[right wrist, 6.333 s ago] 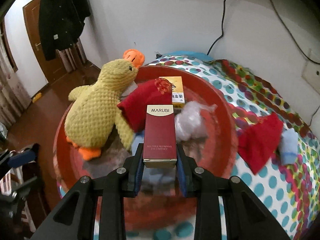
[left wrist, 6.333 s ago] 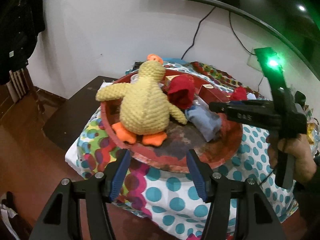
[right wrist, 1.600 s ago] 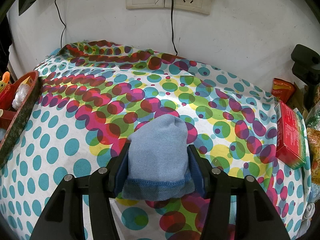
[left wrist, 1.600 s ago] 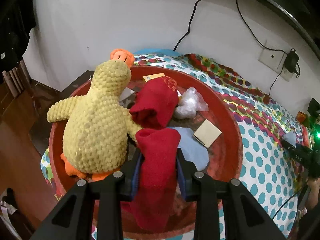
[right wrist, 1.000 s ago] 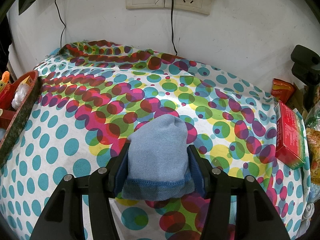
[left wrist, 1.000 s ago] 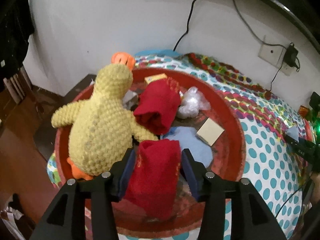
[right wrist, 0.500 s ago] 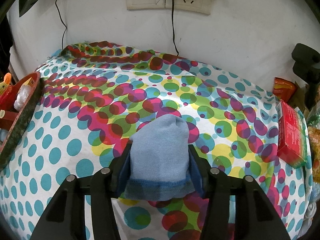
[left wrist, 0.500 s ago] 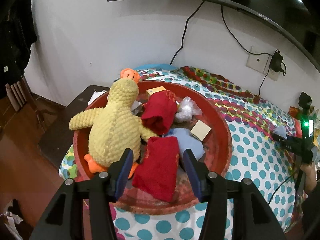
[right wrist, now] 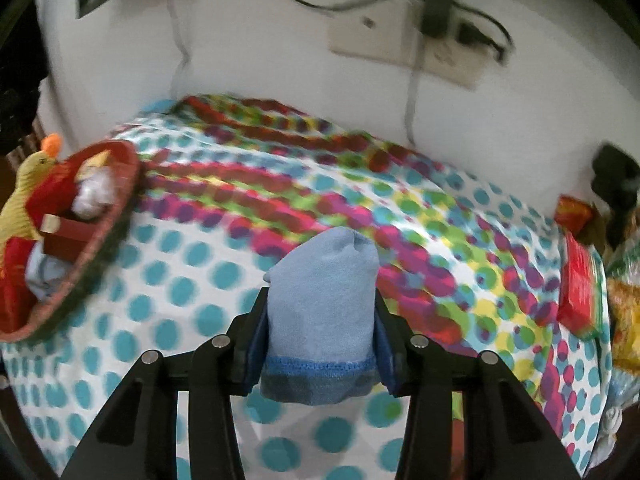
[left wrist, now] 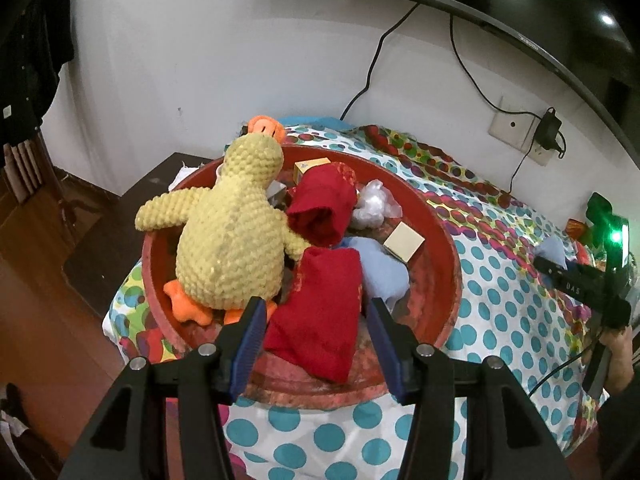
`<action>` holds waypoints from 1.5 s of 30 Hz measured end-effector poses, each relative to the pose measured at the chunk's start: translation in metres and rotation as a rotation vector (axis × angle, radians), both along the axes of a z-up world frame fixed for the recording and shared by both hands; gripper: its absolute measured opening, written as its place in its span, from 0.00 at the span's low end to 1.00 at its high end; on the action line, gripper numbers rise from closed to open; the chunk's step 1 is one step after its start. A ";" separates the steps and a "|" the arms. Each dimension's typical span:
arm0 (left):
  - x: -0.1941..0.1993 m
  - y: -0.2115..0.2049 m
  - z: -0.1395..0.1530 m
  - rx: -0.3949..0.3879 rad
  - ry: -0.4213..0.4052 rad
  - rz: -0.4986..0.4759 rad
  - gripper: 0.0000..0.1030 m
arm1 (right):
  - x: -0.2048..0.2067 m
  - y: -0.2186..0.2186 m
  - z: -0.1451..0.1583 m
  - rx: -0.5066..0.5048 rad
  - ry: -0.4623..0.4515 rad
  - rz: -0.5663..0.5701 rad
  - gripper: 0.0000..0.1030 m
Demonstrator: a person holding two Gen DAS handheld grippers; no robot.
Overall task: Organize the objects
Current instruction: 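Carry the light blue knit sock with the right tool onto the tray and release it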
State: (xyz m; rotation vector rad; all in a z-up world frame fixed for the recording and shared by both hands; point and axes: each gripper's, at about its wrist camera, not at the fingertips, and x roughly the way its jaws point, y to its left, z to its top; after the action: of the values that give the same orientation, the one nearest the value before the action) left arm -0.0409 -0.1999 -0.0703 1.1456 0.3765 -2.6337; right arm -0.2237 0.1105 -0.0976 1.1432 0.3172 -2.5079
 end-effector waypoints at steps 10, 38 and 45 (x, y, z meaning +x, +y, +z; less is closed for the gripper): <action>0.019 -0.019 0.003 0.001 0.007 0.020 0.52 | 0.034 -0.098 0.032 -0.050 0.003 0.171 0.42; 0.002 -0.048 -0.001 -0.025 -0.073 0.065 0.60 | 0.053 -0.248 0.010 -0.052 -0.099 0.377 0.48; -0.004 -0.049 -0.002 -0.020 -0.091 0.085 0.60 | 0.063 -0.238 0.024 -0.076 -0.052 0.362 0.84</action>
State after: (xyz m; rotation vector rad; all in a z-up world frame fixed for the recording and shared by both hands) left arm -0.0446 -0.2484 -0.0721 1.2104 0.3722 -2.4969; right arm -0.1607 -0.1270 -0.0731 1.0171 0.3743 -2.1527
